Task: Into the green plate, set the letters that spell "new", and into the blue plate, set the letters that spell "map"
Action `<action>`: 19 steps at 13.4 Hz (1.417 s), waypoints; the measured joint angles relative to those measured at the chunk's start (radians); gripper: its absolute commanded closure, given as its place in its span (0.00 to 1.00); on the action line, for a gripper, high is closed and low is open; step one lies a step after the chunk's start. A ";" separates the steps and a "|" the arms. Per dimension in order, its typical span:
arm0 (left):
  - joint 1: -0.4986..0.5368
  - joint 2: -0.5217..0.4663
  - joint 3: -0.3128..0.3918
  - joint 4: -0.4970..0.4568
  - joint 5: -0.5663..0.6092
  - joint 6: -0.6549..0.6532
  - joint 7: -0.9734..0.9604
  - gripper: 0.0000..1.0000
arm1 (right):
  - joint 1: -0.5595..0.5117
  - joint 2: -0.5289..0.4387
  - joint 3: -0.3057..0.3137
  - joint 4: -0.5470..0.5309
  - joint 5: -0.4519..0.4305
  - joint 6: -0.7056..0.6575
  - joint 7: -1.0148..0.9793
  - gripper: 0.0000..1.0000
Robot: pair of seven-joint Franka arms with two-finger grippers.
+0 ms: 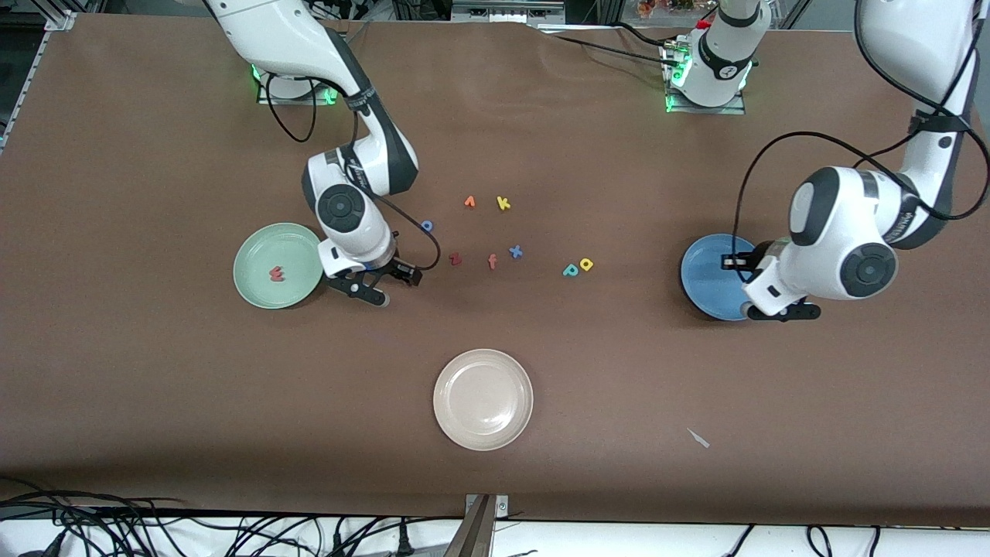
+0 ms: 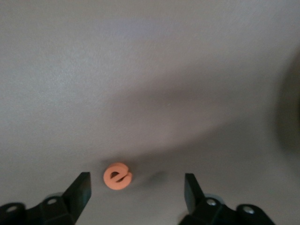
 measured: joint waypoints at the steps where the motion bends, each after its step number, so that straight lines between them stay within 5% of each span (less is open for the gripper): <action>1: 0.012 0.014 0.000 -0.002 0.011 0.005 0.014 0.88 | 0.010 0.010 0.000 0.001 0.000 0.016 0.018 0.14; 7: 0.018 0.137 -0.002 -0.007 0.032 0.069 0.021 0.78 | 0.020 0.037 0.002 0.005 0.000 0.061 0.030 0.23; 9: 0.020 0.143 -0.002 -0.007 0.032 0.071 0.021 0.42 | 0.020 0.045 0.008 0.005 0.000 0.063 0.031 0.53; 10: 0.020 0.143 -0.002 -0.004 0.032 0.072 0.021 0.06 | 0.021 0.050 0.011 0.005 0.000 0.066 0.031 0.66; 11: 0.020 0.142 -0.002 0.002 0.032 0.073 0.022 0.01 | 0.023 0.051 0.011 0.008 0.000 0.073 0.031 0.76; 16: 0.017 0.114 -0.031 0.073 0.032 0.053 0.016 0.01 | 0.024 0.049 0.007 0.028 -0.002 0.058 -0.014 0.83; 19: 0.016 0.063 -0.104 0.088 0.031 0.011 -0.101 0.01 | 0.023 0.037 -0.037 0.101 -0.003 -0.105 -0.106 0.83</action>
